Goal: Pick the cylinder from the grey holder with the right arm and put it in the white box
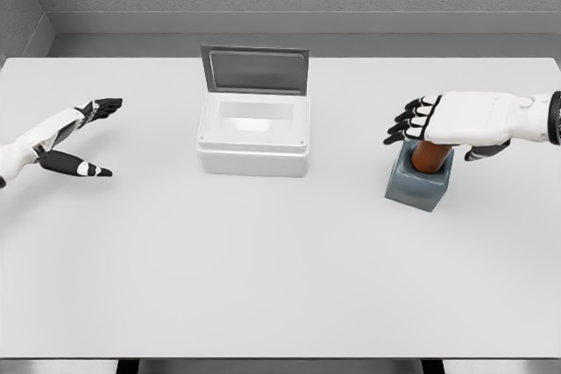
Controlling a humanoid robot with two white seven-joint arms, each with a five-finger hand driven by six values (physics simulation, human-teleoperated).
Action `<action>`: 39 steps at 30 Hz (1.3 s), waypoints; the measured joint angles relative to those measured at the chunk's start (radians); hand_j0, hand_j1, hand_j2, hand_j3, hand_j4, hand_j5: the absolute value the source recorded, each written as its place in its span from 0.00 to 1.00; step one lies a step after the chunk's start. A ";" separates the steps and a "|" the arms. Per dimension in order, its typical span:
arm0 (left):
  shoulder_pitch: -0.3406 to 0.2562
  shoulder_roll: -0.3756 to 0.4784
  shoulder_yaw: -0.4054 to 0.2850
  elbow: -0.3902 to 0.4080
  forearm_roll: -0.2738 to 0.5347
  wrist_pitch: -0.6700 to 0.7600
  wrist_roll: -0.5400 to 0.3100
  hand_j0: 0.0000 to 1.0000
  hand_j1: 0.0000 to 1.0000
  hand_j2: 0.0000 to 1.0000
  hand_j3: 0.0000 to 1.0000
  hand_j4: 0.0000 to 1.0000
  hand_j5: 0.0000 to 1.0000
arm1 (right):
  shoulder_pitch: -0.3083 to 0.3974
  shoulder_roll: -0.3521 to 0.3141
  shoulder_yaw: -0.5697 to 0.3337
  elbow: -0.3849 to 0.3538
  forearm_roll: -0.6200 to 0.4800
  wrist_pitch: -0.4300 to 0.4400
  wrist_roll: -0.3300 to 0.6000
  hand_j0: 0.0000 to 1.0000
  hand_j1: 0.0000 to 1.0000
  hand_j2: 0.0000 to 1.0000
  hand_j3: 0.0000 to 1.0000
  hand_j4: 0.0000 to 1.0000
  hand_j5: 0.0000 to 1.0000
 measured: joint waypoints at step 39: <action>0.000 0.001 -0.006 0.002 0.003 0.000 0.001 1.00 1.00 1.00 1.00 1.00 1.00 | -0.009 0.018 -0.060 0.020 -0.002 -0.001 0.001 0.20 0.20 0.20 0.20 0.20 0.20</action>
